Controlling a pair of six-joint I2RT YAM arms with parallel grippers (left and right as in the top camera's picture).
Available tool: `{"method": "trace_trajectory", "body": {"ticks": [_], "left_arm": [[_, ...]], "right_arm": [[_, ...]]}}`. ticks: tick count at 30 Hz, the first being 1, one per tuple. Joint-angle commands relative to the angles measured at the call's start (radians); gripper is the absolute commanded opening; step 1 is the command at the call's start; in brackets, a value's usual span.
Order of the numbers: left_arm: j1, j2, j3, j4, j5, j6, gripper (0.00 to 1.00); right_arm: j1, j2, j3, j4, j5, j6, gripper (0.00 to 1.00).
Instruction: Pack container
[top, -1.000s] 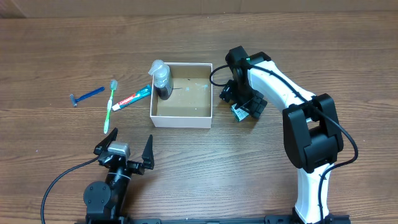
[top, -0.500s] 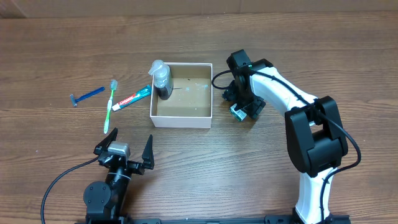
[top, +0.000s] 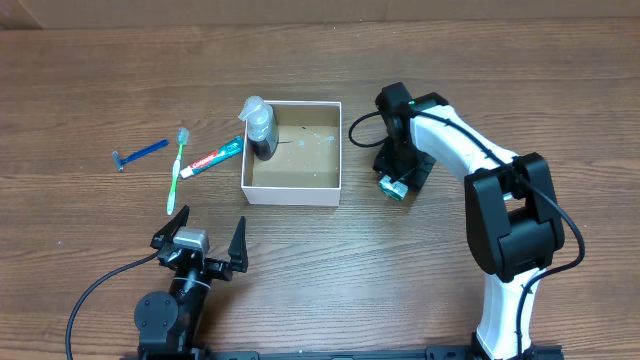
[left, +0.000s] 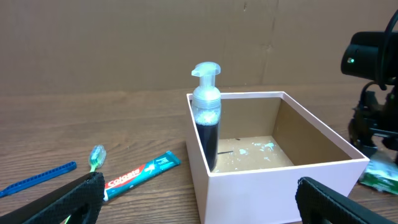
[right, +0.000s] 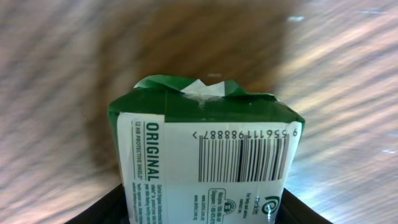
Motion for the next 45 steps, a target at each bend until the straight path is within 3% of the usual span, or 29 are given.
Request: {"method": "trace_trajectory", "body": {"ticks": [1, 14, 17, 24, 30, 45], "left_arm": [[0.007, -0.009, -0.005, 0.002, 0.000, 0.022, 1.00], [0.007, -0.009, -0.005, 0.002, 0.000, 0.022, 1.00], [0.007, -0.009, -0.005, 0.002, 0.000, 0.022, 1.00], [0.007, -0.009, -0.005, 0.002, 0.000, 0.022, 1.00], [0.007, -0.009, -0.005, 0.002, 0.000, 0.022, 1.00], [0.007, -0.009, -0.005, 0.002, 0.000, 0.022, 1.00]], "right_arm": [[-0.034, 0.034, 0.042, -0.041, 0.016, -0.047, 0.59], [-0.042, -0.155, 0.425, -0.219, -0.050, -0.287, 0.59], [-0.044, -0.192, 0.426, -0.246, -0.019, -0.267, 0.70], [-0.049, -0.182, 0.224, -0.196, 0.037, -0.151, 0.70], [-0.050, -0.182, 0.051, -0.064, 0.037, -0.151, 0.70], [-0.051, -0.180, -0.187, 0.243, 0.034, -0.183, 0.71]]}}
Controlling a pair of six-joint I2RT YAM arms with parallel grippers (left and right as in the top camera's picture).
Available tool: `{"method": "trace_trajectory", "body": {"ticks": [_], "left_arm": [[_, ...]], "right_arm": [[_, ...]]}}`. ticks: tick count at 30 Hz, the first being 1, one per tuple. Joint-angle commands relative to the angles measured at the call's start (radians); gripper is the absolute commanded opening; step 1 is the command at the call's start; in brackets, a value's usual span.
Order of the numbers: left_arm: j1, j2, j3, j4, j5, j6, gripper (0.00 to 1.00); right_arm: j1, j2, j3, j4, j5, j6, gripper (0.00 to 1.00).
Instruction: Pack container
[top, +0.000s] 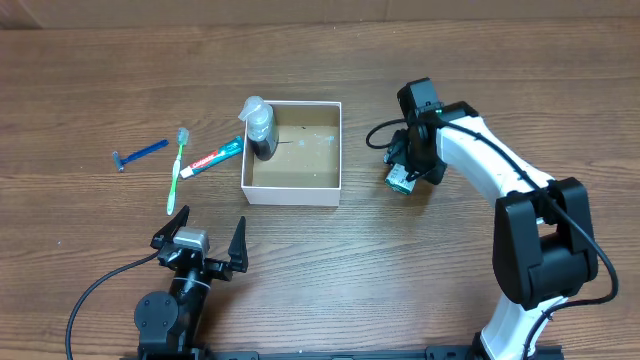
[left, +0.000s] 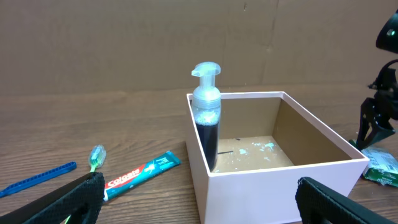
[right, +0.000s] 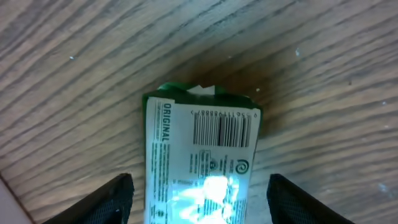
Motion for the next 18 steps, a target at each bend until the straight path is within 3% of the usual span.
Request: {"method": "trace_trajectory", "body": {"ticks": [1, 14, 18], "left_arm": [[0.007, -0.009, -0.005, 0.001, 0.000, 0.022, 1.00], [0.007, -0.009, -0.005, 0.002, 0.000, 0.022, 1.00], [0.007, -0.009, -0.005, 0.001, 0.000, 0.022, 1.00]], "right_arm": [[-0.005, -0.001, -0.037, 0.057, 0.010, -0.019, 0.71], [-0.005, 0.013, -0.102, 0.130, 0.007, -0.017, 0.69], [-0.005, 0.014, -0.103, 0.126, 0.006, -0.013, 0.61]]}}
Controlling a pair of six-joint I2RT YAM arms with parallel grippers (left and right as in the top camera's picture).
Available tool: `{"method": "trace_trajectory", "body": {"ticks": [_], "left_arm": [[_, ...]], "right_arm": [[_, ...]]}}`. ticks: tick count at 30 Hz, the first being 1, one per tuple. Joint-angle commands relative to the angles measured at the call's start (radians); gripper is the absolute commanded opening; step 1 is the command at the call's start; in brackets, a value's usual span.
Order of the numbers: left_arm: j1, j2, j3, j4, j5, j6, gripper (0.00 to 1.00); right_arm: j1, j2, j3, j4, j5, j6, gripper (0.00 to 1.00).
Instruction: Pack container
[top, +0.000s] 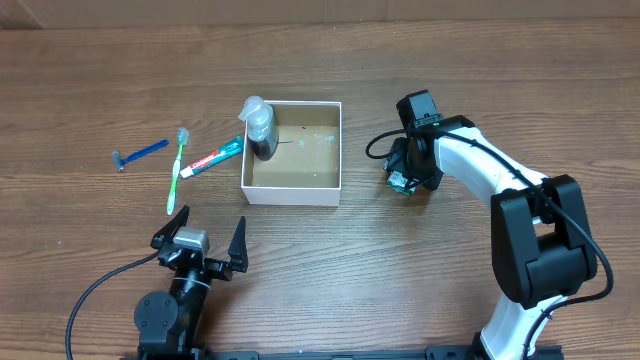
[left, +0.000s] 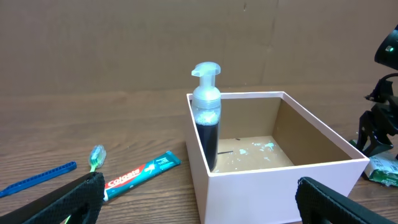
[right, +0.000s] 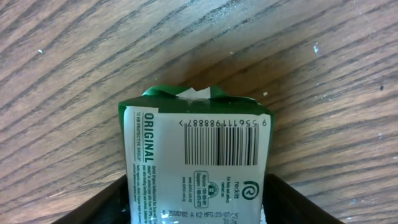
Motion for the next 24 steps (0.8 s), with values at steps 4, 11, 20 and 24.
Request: {"method": "trace_trajectory", "body": {"ticks": [4, 11, 20, 24], "left_arm": [[0.007, -0.009, -0.005, 0.002, 0.000, 0.022, 1.00], [0.007, -0.009, -0.005, 0.001, 0.000, 0.022, 1.00], [0.007, -0.009, -0.005, 0.002, 0.000, 0.022, 1.00], [0.007, -0.009, -0.005, 0.001, 0.000, 0.022, 1.00]], "right_arm": [[-0.005, 0.024, -0.008, 0.001, -0.008, -0.003, 0.55], [-0.014, 0.020, 0.023, -0.027, -0.019, -0.004, 0.55], [-0.009, -0.140, 0.246, -0.233, -0.060, -0.068, 0.54], [0.019, -0.215, 0.327, -0.257, -0.132, -0.119, 0.55]]}}
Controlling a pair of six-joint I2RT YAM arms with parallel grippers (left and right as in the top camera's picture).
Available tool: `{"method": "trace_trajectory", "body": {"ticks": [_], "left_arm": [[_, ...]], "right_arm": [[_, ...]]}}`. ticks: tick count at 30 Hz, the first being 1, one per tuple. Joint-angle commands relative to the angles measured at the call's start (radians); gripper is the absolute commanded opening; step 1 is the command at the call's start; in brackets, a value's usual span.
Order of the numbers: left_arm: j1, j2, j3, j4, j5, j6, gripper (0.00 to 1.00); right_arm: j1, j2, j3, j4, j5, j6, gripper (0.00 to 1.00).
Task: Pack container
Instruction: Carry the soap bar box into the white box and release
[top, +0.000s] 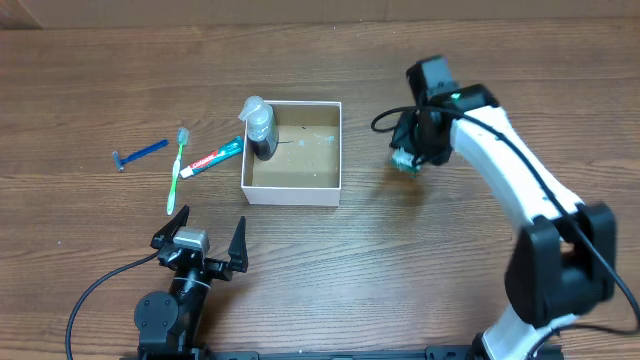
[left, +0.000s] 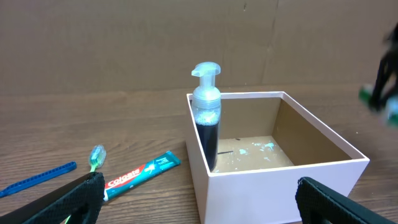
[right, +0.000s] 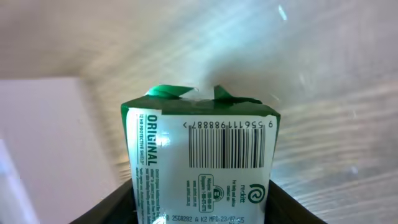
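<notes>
The white open box (top: 292, 192) stands at mid table with a dark pump bottle (top: 260, 128) upright in its far-left corner. My right gripper (top: 410, 160) is shut on a green-and-white soap packet (right: 202, 155), held off the table just right of the box. In the right wrist view the box wall (right: 43, 143) shows at the left. The left wrist view catches that gripper only as a blur (left: 387, 99) at the right edge. My left gripper (top: 200, 245) rests open at the front left, facing the box (left: 273, 180) and the pump bottle (left: 206, 112).
Left of the box lie a toothpaste tube (top: 212, 157), a green toothbrush (top: 176, 172) and a blue razor (top: 138, 154). The left wrist view shows the toothpaste (left: 140, 175), the toothbrush (left: 95, 157) and the razor (left: 37, 177) as well. A cardboard wall runs along the far edge of the table.
The right gripper was down round the soap packet on the table right of the box. Now it holds the packet lifted off the wood, farther back and close beside the box. The left arm is unmoved.
First the right gripper sat low over the packet on the table. Then it stood higher, open, with the packet lying free beneath it. Then it was low round the packet again, and now holds it raised by the box. Everything else stayed put.
</notes>
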Motion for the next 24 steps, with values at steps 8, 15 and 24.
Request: {"method": "trace_trajectory", "body": {"ticks": [8, 15, 24], "left_arm": [[0.007, -0.009, -0.005, 0.001, 0.000, 0.022, 1.00], [0.007, -0.009, -0.005, 0.001, 0.000, 0.022, 1.00], [0.007, -0.009, -0.005, 0.001, 0.000, 0.022, 1.00]], "right_arm": [[0.204, -0.126, 0.100, 0.103, -0.055, -0.077, 0.55], [0.324, 0.011, 0.100, 0.241, -0.043, -0.062, 0.55], [0.350, 0.172, 0.100, 0.347, -0.043, -0.062, 0.56]]}}
